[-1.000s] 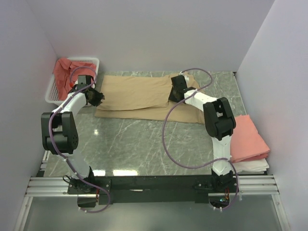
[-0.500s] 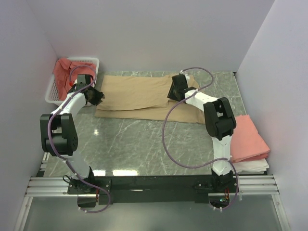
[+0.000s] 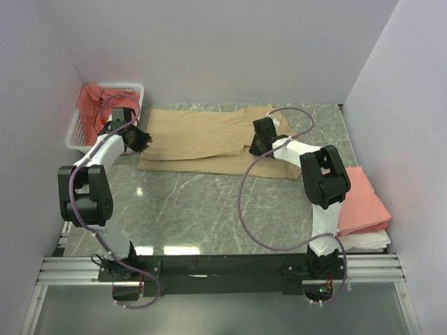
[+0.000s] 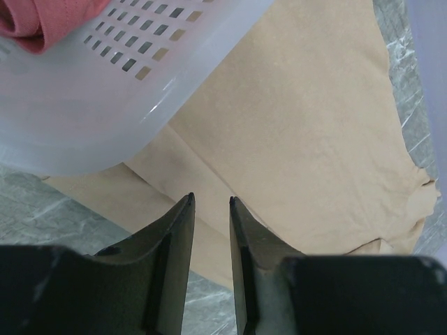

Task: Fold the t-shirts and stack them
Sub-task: Fold the tshirt

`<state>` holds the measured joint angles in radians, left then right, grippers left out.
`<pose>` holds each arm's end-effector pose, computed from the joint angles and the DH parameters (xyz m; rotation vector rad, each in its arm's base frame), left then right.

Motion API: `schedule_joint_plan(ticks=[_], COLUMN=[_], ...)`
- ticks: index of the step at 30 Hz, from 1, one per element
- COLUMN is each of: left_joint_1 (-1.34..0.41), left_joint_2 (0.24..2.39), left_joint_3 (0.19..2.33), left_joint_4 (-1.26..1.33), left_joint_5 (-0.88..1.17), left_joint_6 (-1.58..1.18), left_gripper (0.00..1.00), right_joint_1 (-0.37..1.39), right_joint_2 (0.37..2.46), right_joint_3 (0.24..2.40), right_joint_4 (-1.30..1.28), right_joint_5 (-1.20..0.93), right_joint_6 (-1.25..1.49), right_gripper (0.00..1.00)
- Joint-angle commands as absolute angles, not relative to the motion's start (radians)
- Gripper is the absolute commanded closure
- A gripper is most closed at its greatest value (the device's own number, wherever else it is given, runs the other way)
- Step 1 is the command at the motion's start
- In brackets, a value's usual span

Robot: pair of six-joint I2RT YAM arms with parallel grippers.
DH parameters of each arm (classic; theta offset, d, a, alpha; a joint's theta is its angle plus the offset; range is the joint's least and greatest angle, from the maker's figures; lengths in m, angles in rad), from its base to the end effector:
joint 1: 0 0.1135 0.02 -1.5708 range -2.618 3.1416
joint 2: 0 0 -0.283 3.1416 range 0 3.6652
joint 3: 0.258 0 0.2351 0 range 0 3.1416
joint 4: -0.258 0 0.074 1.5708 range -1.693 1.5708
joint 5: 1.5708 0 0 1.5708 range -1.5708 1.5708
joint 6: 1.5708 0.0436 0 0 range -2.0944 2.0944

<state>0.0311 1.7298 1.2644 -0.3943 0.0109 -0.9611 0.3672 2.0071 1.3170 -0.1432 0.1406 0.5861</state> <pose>0.3715 0.0111 0.2554 -1.1749 2.1812 -0.4246 0.4053 0.1493 0.1848 0.3285 2.3891 0.2766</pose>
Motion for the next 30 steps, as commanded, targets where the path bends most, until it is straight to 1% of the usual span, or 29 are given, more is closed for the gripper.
schedule_joint_plan(ticks=[1, 13, 18, 19, 20, 21, 22, 25, 28, 29, 30], left_joint_1=[0.028, 0.028, 0.026, 0.028, 0.026, 0.028, 0.028, 0.028, 0.026, 0.026, 0.026], left_joint_2=[1.698, 1.727, 1.735, 1.736, 1.736, 1.74, 1.738, 1.736, 1.729, 1.721, 1.717], left_joint_3=[1.307, 1.341, 1.351, 1.351, 1.351, 1.353, 1.354, 1.356, 1.344, 1.338, 1.324], left_joint_4=[-0.394, -0.397, -0.399, -0.397, -0.396, -0.397, -0.397, -0.402, -0.403, -0.403, -0.402], left_joint_5=[0.025, 0.028, 0.028, 0.031, 0.034, 0.032, 0.032, 0.031, 0.031, 0.028, 0.025], left_joint_6=[-0.943, -0.94, -0.94, -0.94, -0.94, -0.939, -0.939, -0.936, -0.934, -0.933, -0.933], left_gripper=[0.68, 0.68, 0.68, 0.68, 0.68, 0.68, 0.67, 0.67, 0.67, 0.67, 0.67], right_joint_1=[0.362, 0.364, 0.364, 0.365, 0.367, 0.365, 0.367, 0.367, 0.367, 0.365, 0.367], right_joint_2=[2.039, 2.141, 2.158, 2.154, 2.152, 2.152, 2.161, 2.186, 2.168, 2.131, 2.109], right_joint_3=[1.387, 1.545, 1.585, 1.586, 1.589, 1.594, 1.615, 1.663, 1.654, 1.635, 1.581], right_joint_4=[-0.127, -0.189, -0.178, -0.17, -0.164, -0.161, -0.166, -0.183, -0.173, -0.16, -0.141], right_joint_5=[0.149, 0.156, 0.118, 0.12, 0.117, 0.107, 0.097, 0.037, 0.015, 0.009, 0.005], right_joint_6=[0.583, 0.56, 0.56, 0.558, 0.558, 0.56, 0.56, 0.555, 0.567, 0.574, 0.584], right_gripper=[0.84, 0.82, 0.79, 0.77, 0.68, 0.64, 0.56, 0.47, 0.45, 0.46, 0.48])
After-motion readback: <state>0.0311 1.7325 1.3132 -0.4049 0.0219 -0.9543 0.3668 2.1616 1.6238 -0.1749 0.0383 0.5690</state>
